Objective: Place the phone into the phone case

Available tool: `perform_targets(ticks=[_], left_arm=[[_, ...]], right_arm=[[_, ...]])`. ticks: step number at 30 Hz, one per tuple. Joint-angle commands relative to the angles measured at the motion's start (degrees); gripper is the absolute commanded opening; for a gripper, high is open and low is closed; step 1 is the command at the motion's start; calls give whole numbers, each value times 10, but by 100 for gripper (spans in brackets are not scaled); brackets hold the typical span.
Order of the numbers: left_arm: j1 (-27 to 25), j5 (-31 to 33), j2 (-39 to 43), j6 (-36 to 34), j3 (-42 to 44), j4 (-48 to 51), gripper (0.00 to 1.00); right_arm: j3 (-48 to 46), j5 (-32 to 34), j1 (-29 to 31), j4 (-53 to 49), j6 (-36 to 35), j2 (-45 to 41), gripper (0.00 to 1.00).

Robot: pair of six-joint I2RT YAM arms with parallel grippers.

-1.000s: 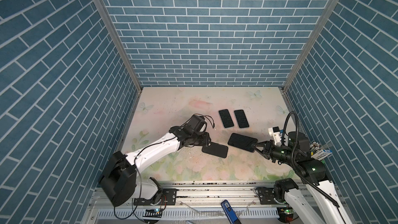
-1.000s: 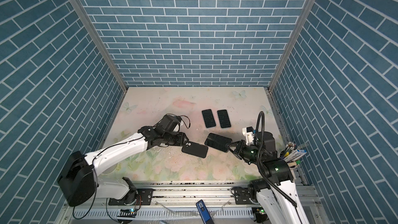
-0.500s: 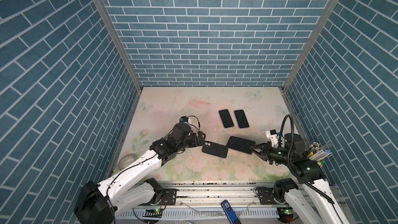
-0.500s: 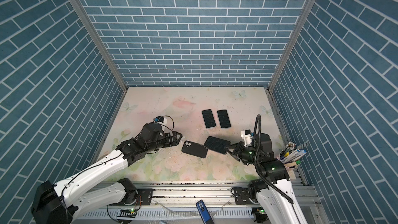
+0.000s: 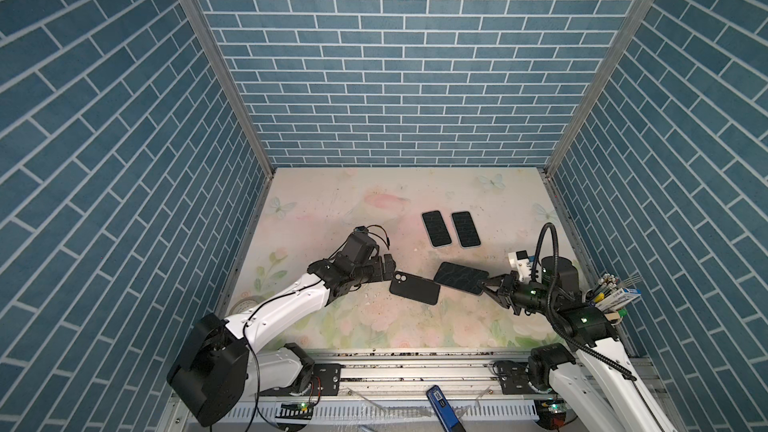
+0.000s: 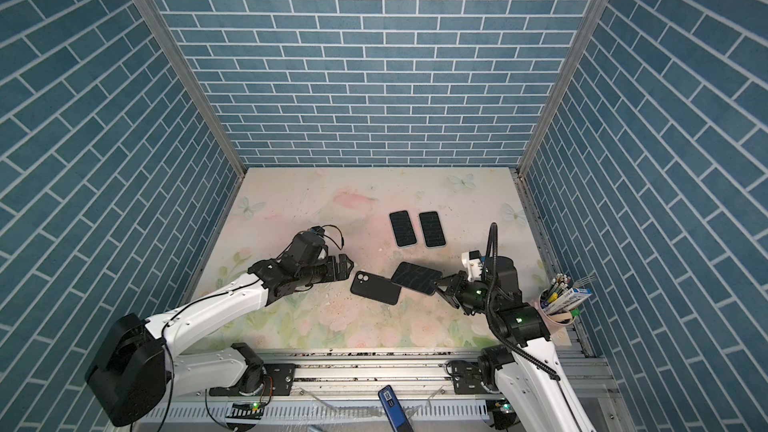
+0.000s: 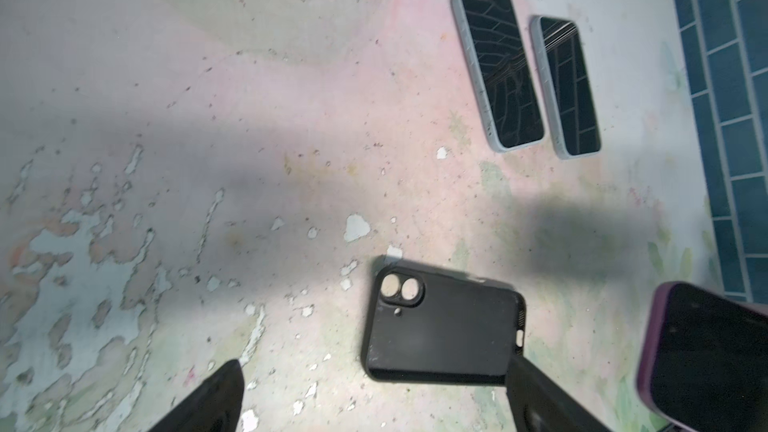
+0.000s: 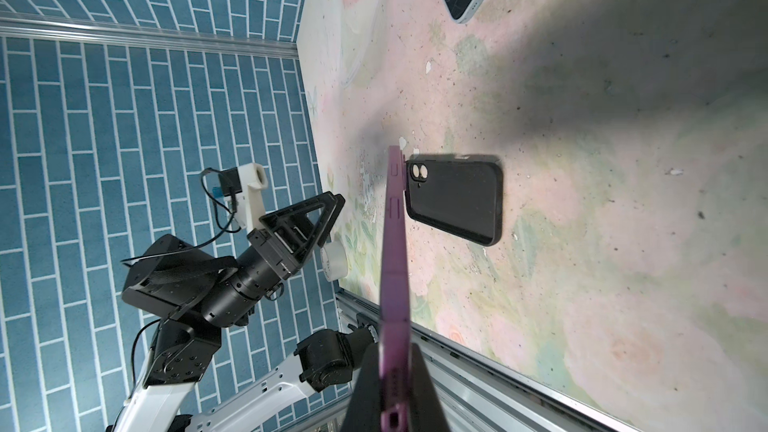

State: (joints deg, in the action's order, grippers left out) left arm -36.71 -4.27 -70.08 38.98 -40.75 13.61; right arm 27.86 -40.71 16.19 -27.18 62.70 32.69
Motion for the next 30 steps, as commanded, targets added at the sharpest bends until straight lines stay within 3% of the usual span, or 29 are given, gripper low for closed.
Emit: perform_targets(ticks=[1,5,15,17,19,30], left_arm=[[3,-16,3,7,16,-50,100],[7,-50,-6,47,47,-101,100],[7,-127,-79,9,21,-93,90],[7,-131,-97,9,24,-99,86],[7,-134,-111,11,24,-104,76],[8,-178,-131,45,39,-188,66]], right_arm=[[5,-4,4,59,13,26,0],[19,-16,11,93,-7,95,0],[104,-31,63,160,-39,296,0],[116,-30,84,168,-43,321,0],[122,-28,105,181,-47,342,0],[111,-12,157,243,-88,421,0]])
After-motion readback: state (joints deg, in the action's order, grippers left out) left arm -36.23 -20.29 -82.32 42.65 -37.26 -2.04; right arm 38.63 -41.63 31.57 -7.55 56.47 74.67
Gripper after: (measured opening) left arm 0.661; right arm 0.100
